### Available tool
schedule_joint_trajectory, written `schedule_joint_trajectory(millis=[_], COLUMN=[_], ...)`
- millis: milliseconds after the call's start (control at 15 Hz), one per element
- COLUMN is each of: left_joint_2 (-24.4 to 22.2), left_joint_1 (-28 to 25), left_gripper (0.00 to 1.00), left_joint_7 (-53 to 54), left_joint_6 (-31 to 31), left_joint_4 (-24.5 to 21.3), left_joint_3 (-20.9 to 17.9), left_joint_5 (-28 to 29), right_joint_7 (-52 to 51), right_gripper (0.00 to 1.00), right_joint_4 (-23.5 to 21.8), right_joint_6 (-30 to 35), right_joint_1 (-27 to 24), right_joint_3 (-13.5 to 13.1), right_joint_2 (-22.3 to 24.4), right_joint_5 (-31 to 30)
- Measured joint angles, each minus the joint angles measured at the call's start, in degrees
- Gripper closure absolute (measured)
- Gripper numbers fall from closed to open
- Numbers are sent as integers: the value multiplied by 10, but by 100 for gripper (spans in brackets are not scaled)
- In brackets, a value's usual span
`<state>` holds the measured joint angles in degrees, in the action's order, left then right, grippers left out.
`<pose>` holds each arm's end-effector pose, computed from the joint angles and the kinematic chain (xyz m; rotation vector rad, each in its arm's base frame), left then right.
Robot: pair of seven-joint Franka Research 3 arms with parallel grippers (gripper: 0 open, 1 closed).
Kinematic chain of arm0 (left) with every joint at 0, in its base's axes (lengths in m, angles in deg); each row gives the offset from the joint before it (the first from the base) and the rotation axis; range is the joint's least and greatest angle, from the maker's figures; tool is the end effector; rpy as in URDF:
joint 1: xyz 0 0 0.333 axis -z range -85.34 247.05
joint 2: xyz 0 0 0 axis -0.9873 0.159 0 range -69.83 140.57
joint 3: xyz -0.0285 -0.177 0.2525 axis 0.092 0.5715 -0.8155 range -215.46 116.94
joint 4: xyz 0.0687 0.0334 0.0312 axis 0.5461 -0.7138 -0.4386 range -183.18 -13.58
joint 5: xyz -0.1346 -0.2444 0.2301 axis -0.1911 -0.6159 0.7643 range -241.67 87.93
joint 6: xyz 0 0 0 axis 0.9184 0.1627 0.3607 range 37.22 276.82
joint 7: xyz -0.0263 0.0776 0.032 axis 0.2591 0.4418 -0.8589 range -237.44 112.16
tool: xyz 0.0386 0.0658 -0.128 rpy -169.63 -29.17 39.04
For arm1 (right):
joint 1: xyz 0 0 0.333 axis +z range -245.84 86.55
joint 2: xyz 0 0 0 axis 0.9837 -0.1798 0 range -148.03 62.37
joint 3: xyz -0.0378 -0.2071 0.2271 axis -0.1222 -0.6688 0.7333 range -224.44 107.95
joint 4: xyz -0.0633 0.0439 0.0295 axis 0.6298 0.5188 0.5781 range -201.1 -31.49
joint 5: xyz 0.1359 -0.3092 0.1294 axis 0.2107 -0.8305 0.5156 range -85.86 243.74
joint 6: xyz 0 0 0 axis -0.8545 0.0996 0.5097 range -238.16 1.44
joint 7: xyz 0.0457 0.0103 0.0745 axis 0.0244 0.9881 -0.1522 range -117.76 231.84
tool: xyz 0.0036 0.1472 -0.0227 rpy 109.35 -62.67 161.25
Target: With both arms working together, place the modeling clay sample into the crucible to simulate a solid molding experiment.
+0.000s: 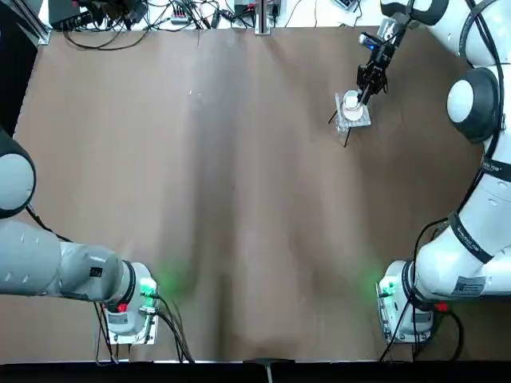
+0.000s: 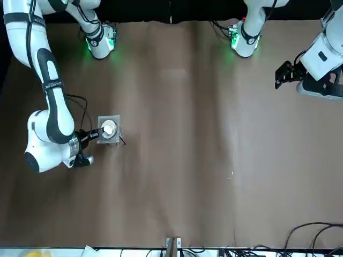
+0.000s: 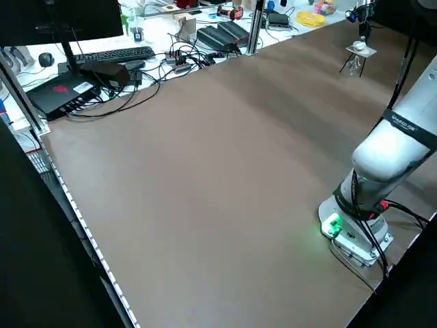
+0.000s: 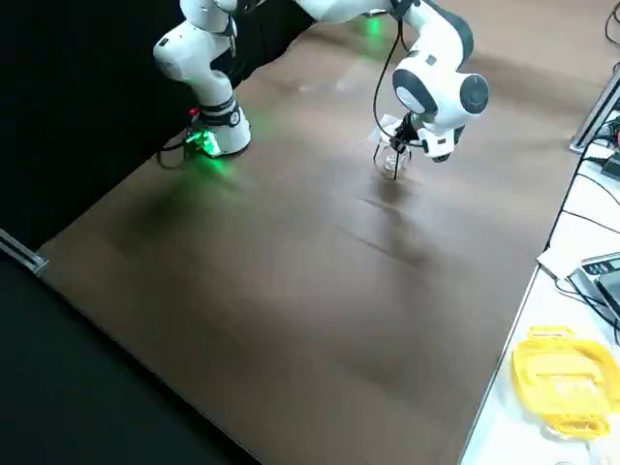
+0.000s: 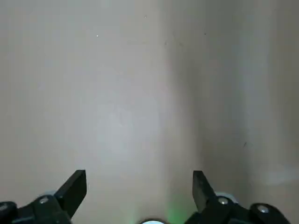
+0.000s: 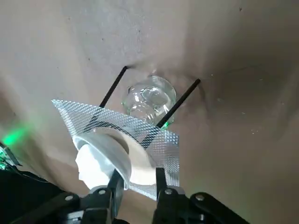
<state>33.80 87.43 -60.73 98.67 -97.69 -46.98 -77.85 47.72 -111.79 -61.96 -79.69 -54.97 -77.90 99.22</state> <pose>0.4996 -0.0809 0.5792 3.1137 -0.2945 -0.0723 0.5808 0.0816 0.2595 -2.6232 -0.1574 0.7612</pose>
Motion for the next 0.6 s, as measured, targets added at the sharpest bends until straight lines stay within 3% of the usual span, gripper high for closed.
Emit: schedule_joint_trajectory(millis=[600], left_joint_2=[13], left_joint_1=[4], left_gripper=[0], left_joint_7=[-1], left_joint_6=[5], left_joint_4=[0], left_joint_3=[0], left_joint_5=[0], right_joint_7=[0], right_gripper=[66], right_joint_4=[3], right_joint_6=[4], right_joint_1=[-1], right_joint_3=[0], right_joint_2=[0], right_joint_5=[0])
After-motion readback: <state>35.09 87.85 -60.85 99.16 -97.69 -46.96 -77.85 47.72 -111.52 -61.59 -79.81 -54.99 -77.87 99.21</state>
